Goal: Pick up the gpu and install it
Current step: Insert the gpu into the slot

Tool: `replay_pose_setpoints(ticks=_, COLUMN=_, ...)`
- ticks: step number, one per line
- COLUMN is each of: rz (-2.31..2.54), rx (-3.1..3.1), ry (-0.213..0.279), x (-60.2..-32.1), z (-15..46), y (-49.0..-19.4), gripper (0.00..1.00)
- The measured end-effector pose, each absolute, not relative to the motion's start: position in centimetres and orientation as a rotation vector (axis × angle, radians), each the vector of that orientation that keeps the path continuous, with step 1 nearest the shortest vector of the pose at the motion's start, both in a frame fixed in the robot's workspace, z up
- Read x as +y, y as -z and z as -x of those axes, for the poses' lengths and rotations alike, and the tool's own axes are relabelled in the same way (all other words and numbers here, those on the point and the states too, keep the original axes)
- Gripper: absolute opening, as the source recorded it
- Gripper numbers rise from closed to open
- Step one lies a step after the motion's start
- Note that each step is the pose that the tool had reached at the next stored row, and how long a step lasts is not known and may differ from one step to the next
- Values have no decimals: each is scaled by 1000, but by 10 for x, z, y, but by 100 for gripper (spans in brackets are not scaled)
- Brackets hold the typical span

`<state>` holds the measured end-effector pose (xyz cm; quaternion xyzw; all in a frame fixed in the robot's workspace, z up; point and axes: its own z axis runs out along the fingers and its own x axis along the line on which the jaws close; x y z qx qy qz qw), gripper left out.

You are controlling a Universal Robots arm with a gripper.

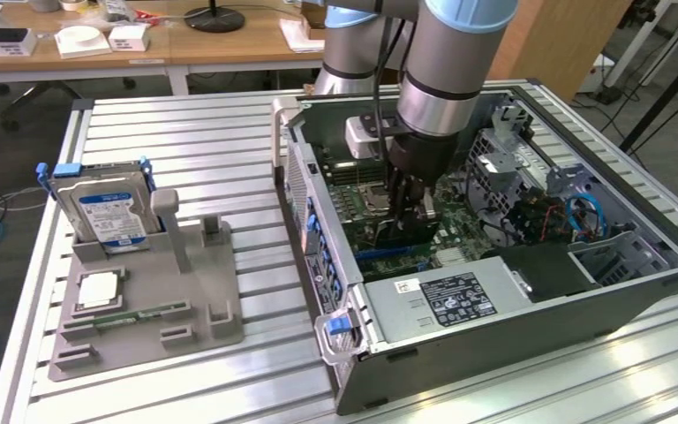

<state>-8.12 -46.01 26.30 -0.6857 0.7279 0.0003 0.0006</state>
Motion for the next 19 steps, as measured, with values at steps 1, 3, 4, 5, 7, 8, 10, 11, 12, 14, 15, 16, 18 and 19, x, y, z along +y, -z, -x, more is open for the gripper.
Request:
replay_pose_setpoints(ticks=1, rz=2153, rx=2286, ry=-1, x=-460, z=81, y=-263, gripper=26)
replay_pose_setpoints(ticks=3, rz=2153, rx=2285, ry=0, x=-460, z=81, y=-262, gripper=26)
replay_pose_setpoints(ticks=4, rz=2153, rx=2285, ry=1, x=-460, z=81, y=-261, gripper=26)
replay_pose_setpoints(ticks=5, rz=2152, rx=2284, ry=2, x=-460, z=81, y=-261, gripper=26)
replay_pose_setpoints(ticks=7, rz=2151, rx=2284, ry=4, x=-460, z=82, y=-259, gripper=26)
replay_pose_setpoints(ticks=8, rz=2151, rx=2283, ry=5, x=-460, z=82, y=-259, gripper=26)
replay_pose_setpoints(ticks=10, rz=2149, rx=2281, ry=9, x=-460, z=84, y=-257, gripper=26)
replay_pose_setpoints(ticks=11, rz=2148, rx=2280, ry=11, x=-460, z=84, y=-257, gripper=26)
replay_pose_setpoints(ticks=12, rz=2147, rx=2279, ry=12, x=-460, z=85, y=-256, gripper=26)
replay_pose_setpoints(ticks=14, rz=2145, rx=2277, ry=17, x=-460, z=86, y=-254, gripper=26)
replay_pose_setpoints(ticks=15, rz=2145, rx=2276, ry=18, x=-460, z=86, y=-253, gripper=26)
replay_pose_setpoints(ticks=16, rz=2144, rx=2275, ry=20, x=-460, z=86, y=-252, gripper=26)
replay_pose_setpoints(ticks=18, rz=2144, rx=2275, ry=22, x=-460, z=86, y=-251, gripper=26)
replay_pose_setpoints(ticks=19, rz=2143, rx=2274, ry=23, x=-460, z=86, y=-251, gripper=26)
